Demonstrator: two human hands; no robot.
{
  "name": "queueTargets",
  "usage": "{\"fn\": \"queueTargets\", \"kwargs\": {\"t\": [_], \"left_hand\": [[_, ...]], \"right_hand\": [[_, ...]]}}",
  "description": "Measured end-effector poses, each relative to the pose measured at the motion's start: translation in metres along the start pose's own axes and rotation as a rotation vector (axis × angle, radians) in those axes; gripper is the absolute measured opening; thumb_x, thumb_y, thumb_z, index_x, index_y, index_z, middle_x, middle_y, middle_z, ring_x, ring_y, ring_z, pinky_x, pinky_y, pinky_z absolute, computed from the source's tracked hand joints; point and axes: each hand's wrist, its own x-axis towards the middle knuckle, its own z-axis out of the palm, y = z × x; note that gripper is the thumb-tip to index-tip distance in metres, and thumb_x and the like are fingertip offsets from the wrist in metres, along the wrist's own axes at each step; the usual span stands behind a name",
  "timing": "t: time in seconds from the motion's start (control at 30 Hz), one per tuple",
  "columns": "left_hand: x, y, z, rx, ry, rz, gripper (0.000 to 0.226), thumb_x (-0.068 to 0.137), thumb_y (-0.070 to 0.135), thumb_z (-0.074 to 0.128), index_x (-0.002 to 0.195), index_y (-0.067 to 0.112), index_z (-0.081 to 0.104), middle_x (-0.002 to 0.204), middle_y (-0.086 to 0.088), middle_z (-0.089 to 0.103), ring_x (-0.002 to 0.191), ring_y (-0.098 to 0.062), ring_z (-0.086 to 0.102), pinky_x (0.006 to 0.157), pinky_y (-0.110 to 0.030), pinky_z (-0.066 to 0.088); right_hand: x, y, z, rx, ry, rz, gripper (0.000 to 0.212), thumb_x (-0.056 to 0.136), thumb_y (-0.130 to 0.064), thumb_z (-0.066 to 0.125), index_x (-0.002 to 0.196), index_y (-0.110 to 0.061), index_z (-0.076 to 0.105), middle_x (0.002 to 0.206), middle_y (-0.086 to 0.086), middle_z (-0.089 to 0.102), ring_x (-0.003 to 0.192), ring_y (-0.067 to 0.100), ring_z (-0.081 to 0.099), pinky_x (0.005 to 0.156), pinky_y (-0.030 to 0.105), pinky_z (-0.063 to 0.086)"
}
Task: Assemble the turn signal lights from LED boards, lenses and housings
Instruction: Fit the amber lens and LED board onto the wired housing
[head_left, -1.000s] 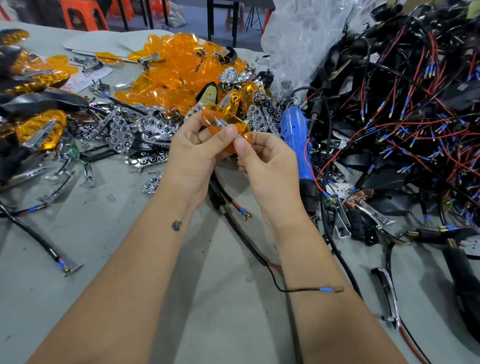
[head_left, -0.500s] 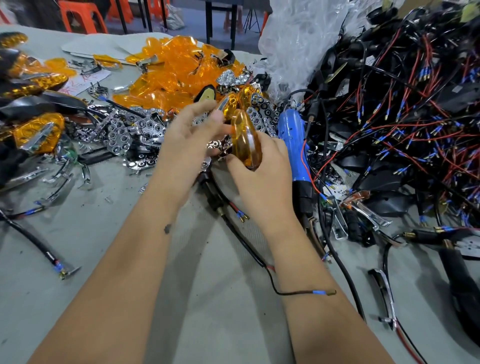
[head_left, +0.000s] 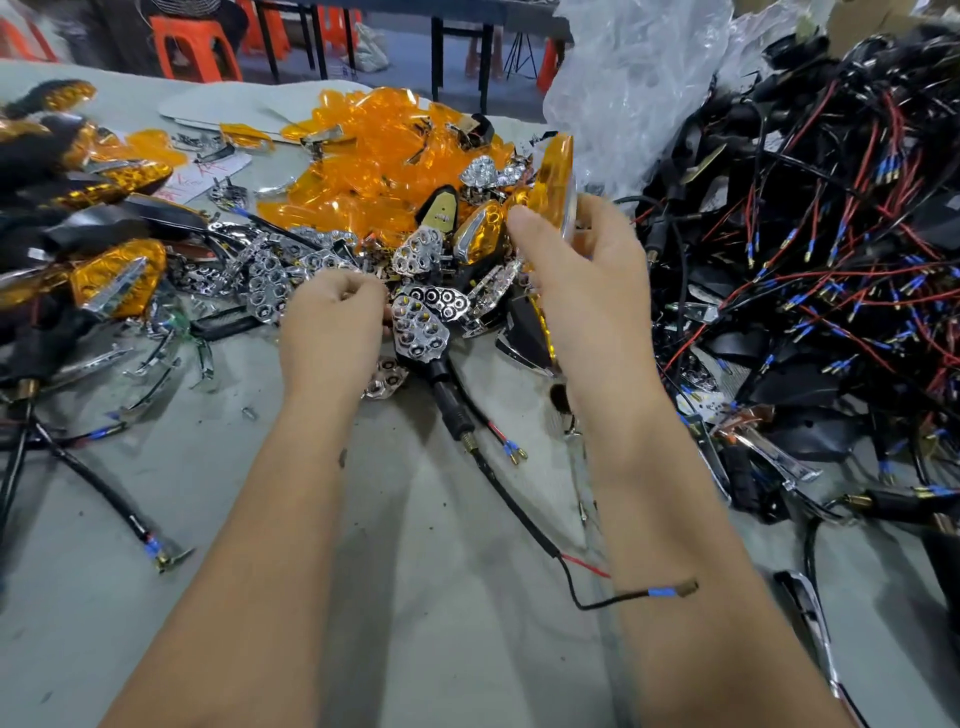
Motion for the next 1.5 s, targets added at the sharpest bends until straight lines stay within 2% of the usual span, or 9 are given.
{"fn": "queueTargets", "kwargs": {"t": [0.07,0.17,0.3,0.57,0.83,0.93,1.2,1.37,1.5], "left_hand": [[0.0,-0.001,-0.002,0.191,0.032,0.039,0.015,0.082,0.031,0.051,0.08,0.028,0.066,0.072,0.004,0.069,0.076,-0.024,0.07,0.073,-0.047,0.06],[-0.003,-0.001,0.002,0.467,0.043,0.095,0.02,0.085,0.044,0.055,0.09,0.028,0.064,0.072,0.01,0.062,0.073,-0.017,0.062,0.063,-0.032,0.048],[-0.008,0.0,0.009,0.596,-0.004,0.113,0.051,0.081,0.057,0.067,0.119,0.025,0.061,0.101,0.003,0.067,0.1,-0.024,0.062,0.076,-0.034,0.047],[-0.01,0.008,0.011,-0.054,-0.271,0.099,0.063,0.076,0.027,0.083,0.134,0.013,0.06,0.125,0.001,0.065,0.114,-0.015,0.062,0.105,-0.044,0.048],[-0.024,0.019,0.019,-0.869,-0.455,-0.198,0.005,0.091,0.011,0.059,0.095,0.011,0.061,0.08,-0.001,0.07,0.072,-0.015,0.066,0.072,-0.029,0.056],[-0.027,0.022,0.018,-1.001,-0.495,-0.228,0.016,0.098,0.008,0.044,0.111,0.002,0.053,0.092,-0.008,0.072,0.083,-0.02,0.068,0.079,-0.033,0.057],[-0.026,0.022,0.023,-0.993,-0.446,-0.266,0.007,0.098,0.008,0.044,0.102,0.004,0.047,0.08,-0.007,0.056,0.061,-0.015,0.054,0.056,-0.026,0.05],[-0.027,0.02,0.027,-0.839,-0.456,-0.306,0.044,0.103,0.031,0.039,0.13,0.002,0.058,0.114,-0.014,0.053,0.102,-0.028,0.052,0.091,-0.04,0.049],[-0.026,0.02,0.031,-0.819,-0.452,-0.304,0.043,0.104,0.025,0.042,0.14,0.002,0.051,0.128,-0.02,0.058,0.113,-0.028,0.056,0.109,-0.047,0.044]], "right_hand": [[0.0,0.005,0.006,-0.014,-0.025,0.058,0.017,0.09,-0.046,0.065,0.095,-0.03,0.064,0.076,-0.017,0.055,0.068,0.001,0.054,0.066,0.024,0.044],[-0.007,0.021,0.019,-0.036,-0.082,0.118,0.019,0.091,-0.046,0.064,0.088,-0.027,0.061,0.067,-0.02,0.052,0.064,0.0,0.049,0.066,0.025,0.039],[-0.016,0.04,0.025,-0.074,-0.108,0.104,0.016,0.091,-0.044,0.064,0.084,-0.03,0.059,0.062,-0.027,0.051,0.058,-0.006,0.047,0.058,0.018,0.034],[-0.018,0.047,0.02,0.112,0.02,0.057,0.011,0.089,-0.039,0.064,0.098,-0.033,0.063,0.075,-0.026,0.061,0.07,-0.005,0.055,0.072,0.018,0.044],[-0.019,0.047,0.02,0.203,0.044,0.029,0.016,0.085,-0.039,0.061,0.099,-0.032,0.064,0.075,-0.025,0.061,0.073,0.001,0.054,0.08,0.028,0.049],[-0.019,0.047,0.021,0.206,0.045,0.039,0.027,0.083,-0.039,0.061,0.108,-0.027,0.065,0.077,-0.024,0.061,0.074,0.001,0.054,0.079,0.028,0.049],[-0.022,0.049,0.023,0.242,-0.058,-0.048,0.005,0.089,-0.03,0.056,0.085,-0.027,0.058,0.067,-0.024,0.06,0.064,-0.006,0.055,0.065,0.014,0.045],[-0.025,0.053,0.028,-0.021,-0.133,-0.178,0.03,0.087,-0.042,0.053,0.116,-0.035,0.056,0.108,-0.016,0.066,0.106,0.006,0.062,0.095,0.033,0.049],[-0.022,0.06,0.027,-0.151,-0.111,-0.183,0.041,0.091,-0.039,0.051,0.131,-0.033,0.052,0.109,-0.023,0.057,0.105,-0.008,0.052,0.085,0.007,0.038]]}}
